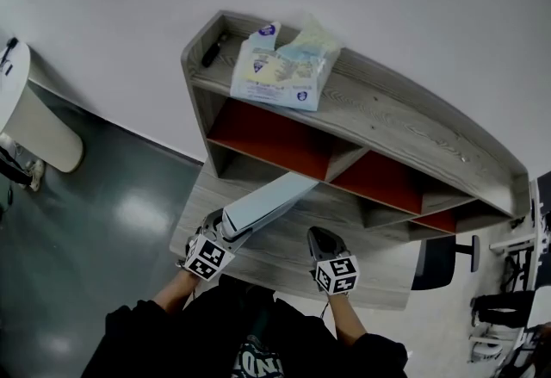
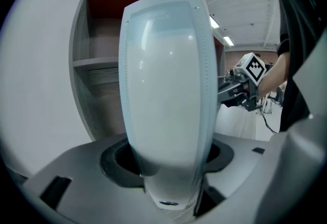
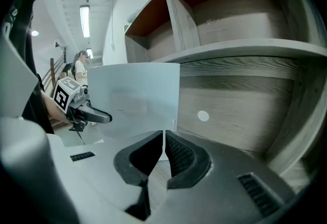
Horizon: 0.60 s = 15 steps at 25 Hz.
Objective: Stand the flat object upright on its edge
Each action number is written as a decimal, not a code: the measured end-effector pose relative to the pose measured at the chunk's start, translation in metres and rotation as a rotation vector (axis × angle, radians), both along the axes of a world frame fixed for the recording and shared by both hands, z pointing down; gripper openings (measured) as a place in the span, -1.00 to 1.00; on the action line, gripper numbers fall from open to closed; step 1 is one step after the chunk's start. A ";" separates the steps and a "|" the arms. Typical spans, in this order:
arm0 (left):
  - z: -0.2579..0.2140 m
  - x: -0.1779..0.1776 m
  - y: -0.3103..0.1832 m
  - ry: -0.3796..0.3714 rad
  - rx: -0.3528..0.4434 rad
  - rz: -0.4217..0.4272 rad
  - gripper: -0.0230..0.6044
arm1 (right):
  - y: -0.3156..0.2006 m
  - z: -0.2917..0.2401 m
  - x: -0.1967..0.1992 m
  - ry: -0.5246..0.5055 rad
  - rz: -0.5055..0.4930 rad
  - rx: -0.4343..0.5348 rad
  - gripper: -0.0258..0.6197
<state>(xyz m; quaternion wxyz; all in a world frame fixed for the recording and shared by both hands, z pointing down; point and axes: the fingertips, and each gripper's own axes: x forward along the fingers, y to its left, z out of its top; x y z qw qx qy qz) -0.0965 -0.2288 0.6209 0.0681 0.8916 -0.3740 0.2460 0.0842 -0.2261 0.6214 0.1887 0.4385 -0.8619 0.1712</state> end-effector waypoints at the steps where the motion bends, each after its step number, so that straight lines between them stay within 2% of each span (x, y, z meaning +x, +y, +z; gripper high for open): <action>1: 0.000 -0.004 -0.001 0.002 0.003 -0.019 -0.03 | 0.000 0.001 -0.002 -0.003 -0.007 -0.005 -0.79; 15: -0.005 -0.062 -0.019 0.037 0.040 -0.277 -0.03 | 0.003 0.003 -0.014 0.011 -0.070 -0.028 -0.79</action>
